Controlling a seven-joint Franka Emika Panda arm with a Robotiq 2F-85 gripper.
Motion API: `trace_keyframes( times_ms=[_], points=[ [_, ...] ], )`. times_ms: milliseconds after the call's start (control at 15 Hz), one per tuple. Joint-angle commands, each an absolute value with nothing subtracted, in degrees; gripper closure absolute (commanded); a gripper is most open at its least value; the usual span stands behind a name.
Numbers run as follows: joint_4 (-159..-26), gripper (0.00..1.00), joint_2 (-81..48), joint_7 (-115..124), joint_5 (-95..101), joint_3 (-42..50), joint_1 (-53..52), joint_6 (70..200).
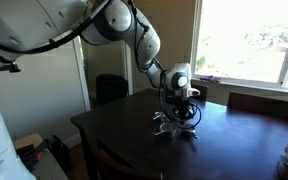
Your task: Pile up the silver pots
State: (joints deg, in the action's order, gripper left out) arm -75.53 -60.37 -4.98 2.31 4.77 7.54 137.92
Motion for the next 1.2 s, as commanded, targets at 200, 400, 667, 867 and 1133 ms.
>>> trace_keyframes(
  times_ms=[200,400,667,867,1133],
  points=[
    [-83.0,0.71,-54.7,-5.4,3.8,6.2,7.9,142.7],
    [-86.1,0.53,-52.2,-5.2,4.6,7.5,7.9,145.9],
    [-88.0,0.27,-51.2,-3.1,6.7,11.0,6.8,149.3],
    [-87.1,0.07,-52.6,-0.4,7.6,12.8,6.4,149.6],
    [-86.4,0.00,-54.0,0.0,6.8,12.1,7.2,148.5]
  ],
)
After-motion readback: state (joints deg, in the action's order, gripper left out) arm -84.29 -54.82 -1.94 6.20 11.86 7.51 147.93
